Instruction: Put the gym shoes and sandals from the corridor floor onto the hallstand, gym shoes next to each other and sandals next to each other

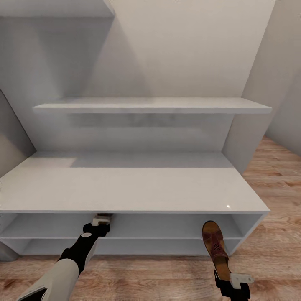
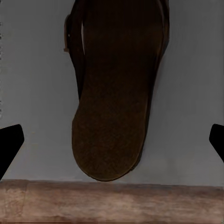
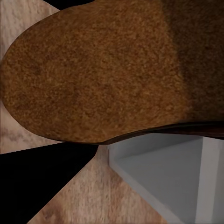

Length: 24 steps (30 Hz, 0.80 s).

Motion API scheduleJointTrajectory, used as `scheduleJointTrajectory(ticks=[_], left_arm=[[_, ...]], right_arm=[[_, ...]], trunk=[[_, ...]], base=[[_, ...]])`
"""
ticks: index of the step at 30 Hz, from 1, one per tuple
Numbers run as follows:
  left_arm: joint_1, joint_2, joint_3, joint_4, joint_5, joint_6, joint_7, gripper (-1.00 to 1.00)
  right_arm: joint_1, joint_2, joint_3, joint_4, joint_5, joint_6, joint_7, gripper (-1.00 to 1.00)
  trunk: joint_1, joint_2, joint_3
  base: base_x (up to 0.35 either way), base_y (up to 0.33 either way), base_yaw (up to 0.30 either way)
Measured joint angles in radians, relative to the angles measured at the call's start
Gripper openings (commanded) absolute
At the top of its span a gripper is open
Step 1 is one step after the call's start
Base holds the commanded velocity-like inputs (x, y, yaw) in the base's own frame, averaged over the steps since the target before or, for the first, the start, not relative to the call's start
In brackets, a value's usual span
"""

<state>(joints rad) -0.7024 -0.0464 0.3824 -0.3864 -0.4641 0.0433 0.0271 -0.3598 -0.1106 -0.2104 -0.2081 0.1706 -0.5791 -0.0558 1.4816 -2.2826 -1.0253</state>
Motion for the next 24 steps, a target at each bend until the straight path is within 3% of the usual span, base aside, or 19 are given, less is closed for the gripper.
scheduleJointTrajectory(ticks=[24], left_arm=[[0.002,-0.001,0.003,0.000,0.001,-0.002,-0.001,1.00]], right_arm=[[0.000,0.000,0.001,0.000,0.000,0.000,0.000,-1.00]], trunk=[[0.000,0.000,0.000]], base=[[-0.295,0.131,0.000]])
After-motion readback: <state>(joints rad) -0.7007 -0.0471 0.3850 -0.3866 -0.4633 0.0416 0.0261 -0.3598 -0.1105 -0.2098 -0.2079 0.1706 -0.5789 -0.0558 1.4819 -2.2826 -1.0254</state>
